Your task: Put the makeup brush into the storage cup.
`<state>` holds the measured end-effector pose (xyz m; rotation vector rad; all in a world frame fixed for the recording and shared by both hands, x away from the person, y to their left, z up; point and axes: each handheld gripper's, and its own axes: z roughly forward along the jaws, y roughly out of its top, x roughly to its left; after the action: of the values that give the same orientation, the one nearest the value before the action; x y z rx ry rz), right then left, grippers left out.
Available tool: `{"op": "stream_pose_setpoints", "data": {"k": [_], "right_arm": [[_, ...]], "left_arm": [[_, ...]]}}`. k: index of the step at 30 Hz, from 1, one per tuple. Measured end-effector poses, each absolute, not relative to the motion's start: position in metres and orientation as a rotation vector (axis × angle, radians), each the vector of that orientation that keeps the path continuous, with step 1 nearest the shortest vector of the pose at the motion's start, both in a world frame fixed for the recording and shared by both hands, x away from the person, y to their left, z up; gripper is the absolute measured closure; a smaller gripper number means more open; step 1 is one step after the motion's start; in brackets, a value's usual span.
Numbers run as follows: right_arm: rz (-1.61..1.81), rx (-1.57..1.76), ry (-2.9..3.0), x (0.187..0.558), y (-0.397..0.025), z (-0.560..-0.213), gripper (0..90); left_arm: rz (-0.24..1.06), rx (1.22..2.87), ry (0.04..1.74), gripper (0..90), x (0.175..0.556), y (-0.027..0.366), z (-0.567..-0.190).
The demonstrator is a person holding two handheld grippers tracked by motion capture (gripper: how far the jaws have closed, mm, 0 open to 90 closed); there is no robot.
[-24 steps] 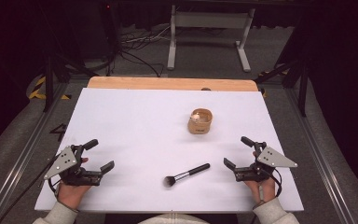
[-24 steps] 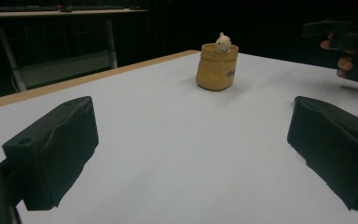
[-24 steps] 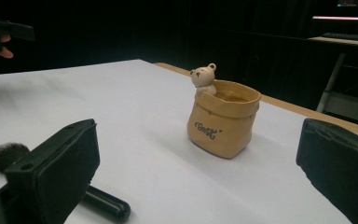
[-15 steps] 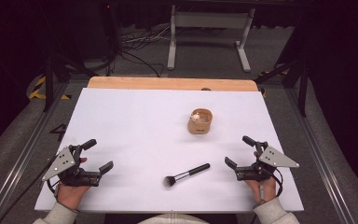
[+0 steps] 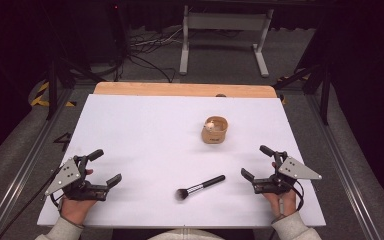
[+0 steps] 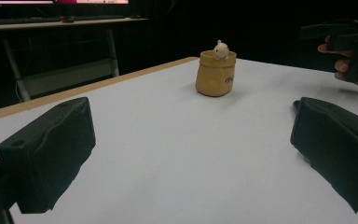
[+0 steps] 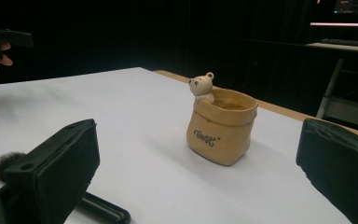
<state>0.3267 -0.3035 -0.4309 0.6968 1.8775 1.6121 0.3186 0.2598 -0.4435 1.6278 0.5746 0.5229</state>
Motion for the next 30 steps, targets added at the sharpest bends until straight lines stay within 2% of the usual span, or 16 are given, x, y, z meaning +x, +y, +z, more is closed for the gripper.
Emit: {"op": "stream_pose_setpoints", "data": {"k": [11, 30], "right_arm": [[1.64, 0.655, 1.883, 0.326, -0.293, -0.417, 0.0], [1.747, 0.554, 1.982, 0.33, -0.235, -0.404, 0.0]], "left_arm": [[0.53, 1.629, 0.583, 0.2, 0.317, 0.26, -0.443], [0.524, 1.633, 0.582, 0.2, 0.318, 0.261, -0.443]]}}
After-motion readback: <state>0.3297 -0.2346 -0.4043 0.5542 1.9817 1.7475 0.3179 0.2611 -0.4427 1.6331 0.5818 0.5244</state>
